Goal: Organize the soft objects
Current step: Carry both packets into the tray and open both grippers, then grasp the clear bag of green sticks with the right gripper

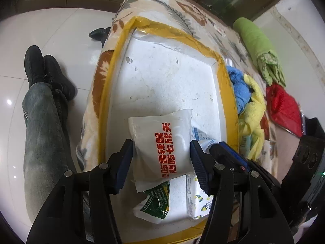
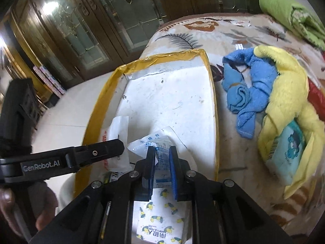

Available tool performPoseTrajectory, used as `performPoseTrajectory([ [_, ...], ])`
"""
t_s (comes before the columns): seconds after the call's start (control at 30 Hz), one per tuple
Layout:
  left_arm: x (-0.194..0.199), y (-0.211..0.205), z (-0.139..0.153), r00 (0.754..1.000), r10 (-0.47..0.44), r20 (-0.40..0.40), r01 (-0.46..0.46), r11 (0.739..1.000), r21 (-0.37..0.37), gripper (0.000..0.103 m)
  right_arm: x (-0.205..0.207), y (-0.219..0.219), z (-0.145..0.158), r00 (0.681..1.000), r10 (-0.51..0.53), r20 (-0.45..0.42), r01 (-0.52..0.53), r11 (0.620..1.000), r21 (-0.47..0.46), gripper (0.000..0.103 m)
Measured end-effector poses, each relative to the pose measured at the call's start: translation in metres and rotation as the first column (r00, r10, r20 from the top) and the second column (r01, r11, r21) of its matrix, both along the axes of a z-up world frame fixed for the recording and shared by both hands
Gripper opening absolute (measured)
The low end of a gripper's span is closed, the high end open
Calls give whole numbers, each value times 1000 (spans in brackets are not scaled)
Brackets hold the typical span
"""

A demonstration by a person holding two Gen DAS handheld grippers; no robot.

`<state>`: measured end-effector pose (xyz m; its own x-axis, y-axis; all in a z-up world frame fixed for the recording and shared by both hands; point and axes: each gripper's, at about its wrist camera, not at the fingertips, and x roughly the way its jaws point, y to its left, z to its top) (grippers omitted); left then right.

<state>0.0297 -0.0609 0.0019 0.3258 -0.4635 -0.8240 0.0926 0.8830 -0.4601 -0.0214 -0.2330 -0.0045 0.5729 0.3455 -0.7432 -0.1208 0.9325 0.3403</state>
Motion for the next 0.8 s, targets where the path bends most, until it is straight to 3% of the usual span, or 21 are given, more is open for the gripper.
performPoseTrajectory([
  [0.1,-5,12,6,999,48,18,-47,998,-49,60,-4,-7,1,1000,22,-14,-21,994,107,20],
  [0.17,-8,12,13,998,54,35,-53,998,-45,64,-12,-12,8,1000,16,4,-16,989,146,34],
  [0.2,-9,11,15,997,55,48,-54,998,-24,67,-18,-14,13,1000,8,23,-11,989,146,45],
  [0.23,-10,7,18,997,56,58,-57,998,12,67,-23,-17,18,999,1,41,-7,990,144,49],
  [0.33,-7,1,14,998,38,56,-41,998,50,67,-45,-29,34,996,-11,90,-3,989,149,53],
  [0.47,-7,2,15,995,74,62,-80,993,90,67,-71,-46,41,996,-12,91,-3,986,167,53],
  [0.6,-29,-1,42,987,108,116,-110,994,9,67,-96,-68,40,994,-62,87,49,987,151,53],
  [0.8,-64,-57,61,990,-24,138,26,1000,-10,67,-118,-111,24,991,-132,10,127,973,193,53],
])
